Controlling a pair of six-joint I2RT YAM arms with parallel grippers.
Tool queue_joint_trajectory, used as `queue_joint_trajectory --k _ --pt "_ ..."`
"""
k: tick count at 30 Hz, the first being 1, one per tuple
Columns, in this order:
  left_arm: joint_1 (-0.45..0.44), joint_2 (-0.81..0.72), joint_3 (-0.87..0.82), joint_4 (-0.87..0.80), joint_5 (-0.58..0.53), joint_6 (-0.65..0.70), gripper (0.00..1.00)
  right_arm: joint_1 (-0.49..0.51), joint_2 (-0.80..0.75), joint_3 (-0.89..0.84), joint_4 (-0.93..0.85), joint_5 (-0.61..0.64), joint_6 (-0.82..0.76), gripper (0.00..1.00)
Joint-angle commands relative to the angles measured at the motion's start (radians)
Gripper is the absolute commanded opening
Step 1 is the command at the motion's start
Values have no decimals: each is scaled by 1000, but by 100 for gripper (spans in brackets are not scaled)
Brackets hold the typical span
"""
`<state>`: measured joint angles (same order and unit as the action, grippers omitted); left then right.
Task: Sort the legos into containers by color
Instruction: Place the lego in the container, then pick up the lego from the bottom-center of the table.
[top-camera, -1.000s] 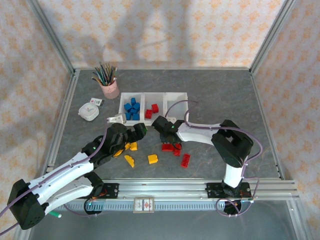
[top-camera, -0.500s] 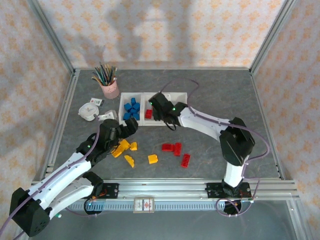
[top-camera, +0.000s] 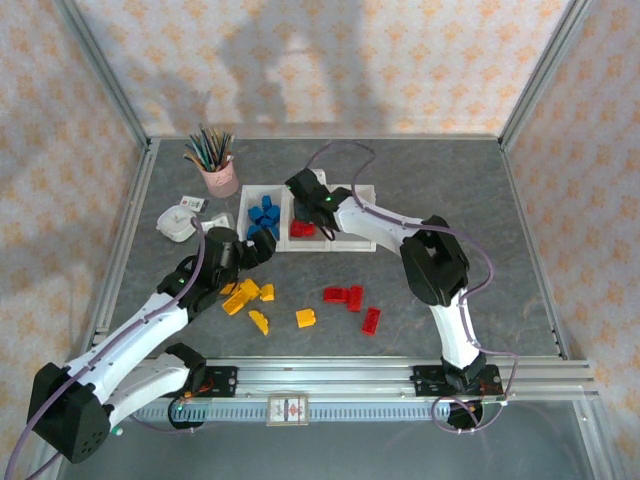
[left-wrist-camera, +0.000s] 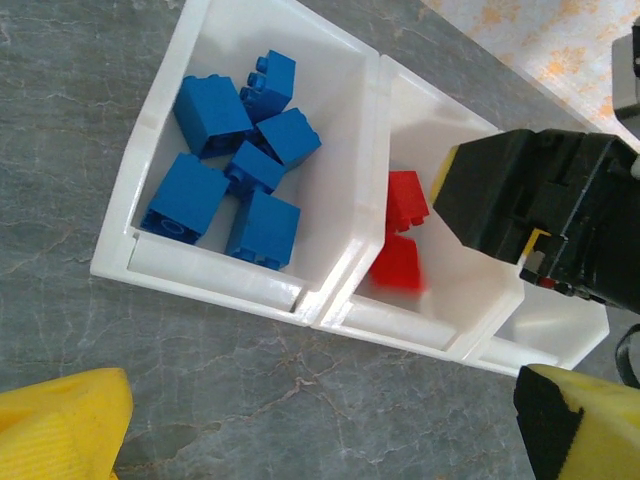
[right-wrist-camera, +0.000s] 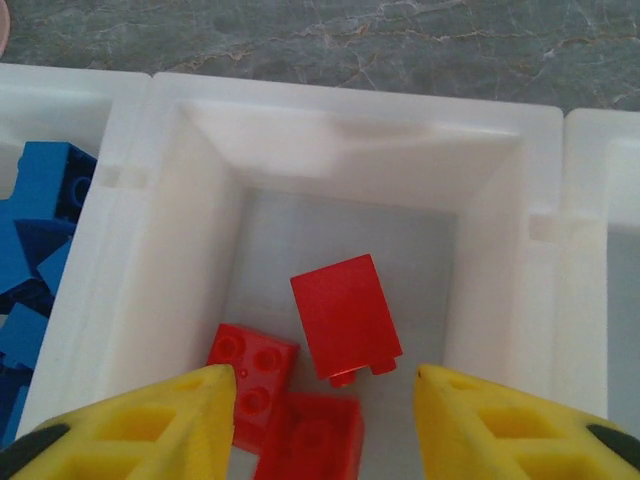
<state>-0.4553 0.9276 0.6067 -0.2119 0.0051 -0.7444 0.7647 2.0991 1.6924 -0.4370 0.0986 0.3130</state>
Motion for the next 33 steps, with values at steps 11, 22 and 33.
queue_joint_trajectory --k 11,22,33 --pt "9 -32 47 -5 86 43 99 9 -302 -263 1 -31 35 57" --pt "-85 -31 14 20 121 16 99 50 -494 -507 -122 43 209 64" --pt "-186 13 -22 80 102 -34 99 122 -608 -768 -93 -20 400 71"
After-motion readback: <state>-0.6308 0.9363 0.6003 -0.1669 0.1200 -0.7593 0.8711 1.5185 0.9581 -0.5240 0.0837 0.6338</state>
